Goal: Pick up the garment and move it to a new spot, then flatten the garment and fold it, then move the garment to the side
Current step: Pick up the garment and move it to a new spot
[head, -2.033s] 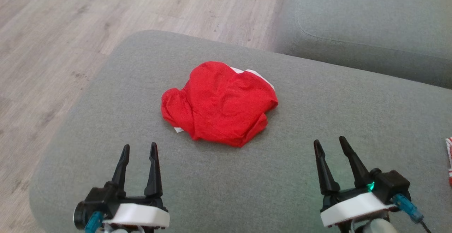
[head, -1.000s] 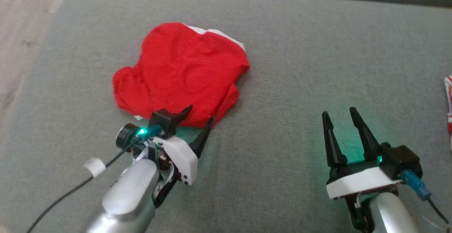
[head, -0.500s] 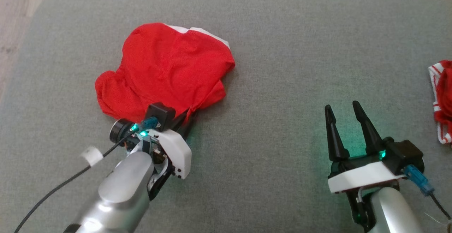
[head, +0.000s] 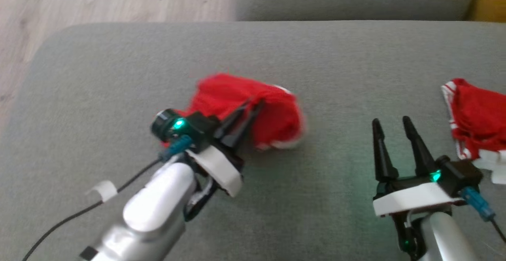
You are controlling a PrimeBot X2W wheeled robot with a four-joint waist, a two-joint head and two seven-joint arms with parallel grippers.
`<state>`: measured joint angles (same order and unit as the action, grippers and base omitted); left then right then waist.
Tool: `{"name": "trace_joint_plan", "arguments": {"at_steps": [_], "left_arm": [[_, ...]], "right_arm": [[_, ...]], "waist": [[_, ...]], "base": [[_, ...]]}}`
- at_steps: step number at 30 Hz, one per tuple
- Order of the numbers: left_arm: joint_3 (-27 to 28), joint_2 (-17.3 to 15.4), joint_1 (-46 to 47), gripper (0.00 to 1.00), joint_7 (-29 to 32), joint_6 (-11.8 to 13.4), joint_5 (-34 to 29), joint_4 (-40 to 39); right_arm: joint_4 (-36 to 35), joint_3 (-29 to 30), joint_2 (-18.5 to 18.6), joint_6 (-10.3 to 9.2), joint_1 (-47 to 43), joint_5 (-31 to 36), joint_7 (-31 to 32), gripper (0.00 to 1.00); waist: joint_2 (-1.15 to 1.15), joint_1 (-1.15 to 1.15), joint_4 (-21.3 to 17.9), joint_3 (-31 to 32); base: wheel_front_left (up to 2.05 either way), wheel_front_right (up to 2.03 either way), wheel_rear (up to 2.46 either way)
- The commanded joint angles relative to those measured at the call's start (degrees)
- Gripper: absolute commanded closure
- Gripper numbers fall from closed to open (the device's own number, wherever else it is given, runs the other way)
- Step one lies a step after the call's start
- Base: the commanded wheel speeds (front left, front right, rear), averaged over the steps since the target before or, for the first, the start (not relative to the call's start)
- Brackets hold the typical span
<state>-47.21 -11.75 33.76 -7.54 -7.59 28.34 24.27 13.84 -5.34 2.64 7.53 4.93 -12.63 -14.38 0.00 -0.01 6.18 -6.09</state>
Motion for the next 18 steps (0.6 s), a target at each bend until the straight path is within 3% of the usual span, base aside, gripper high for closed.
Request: {"name": "trace_joint_plan", "arguments": {"at_steps": [1,8,18], "left_arm": [[0.77,-0.93,2.86,1.0,0.68,0.1,0.03,-4.08],[-2.26,-0.29,4.33,1.0,6.04,1.08,-1.55,-10.5],[-1.22,-0.94,15.57,1.0,6.99,1.16,-4.19,-1.41]], "right_arm": [[-1.71,-0.62,0.24,-0.04,0.4,-0.39,-0.62,0.0],[-2.53,-0.04,0.24,-0.04,1.77,-1.19,-0.62,0.0],[-4.14,-3.11,0.24,-0.04,4.68,-3.27,-0.62,0.0]], "waist": [[0.0,0.01,-1.69,0.78],[0.0,0.01,-7.04,-1.66],[0.0,0.01,-15.25,-8.08]], "base": [[0.0,0.0,0.0],[0.0,0.0,0.0],[0.0,0.0,0.0]]}}
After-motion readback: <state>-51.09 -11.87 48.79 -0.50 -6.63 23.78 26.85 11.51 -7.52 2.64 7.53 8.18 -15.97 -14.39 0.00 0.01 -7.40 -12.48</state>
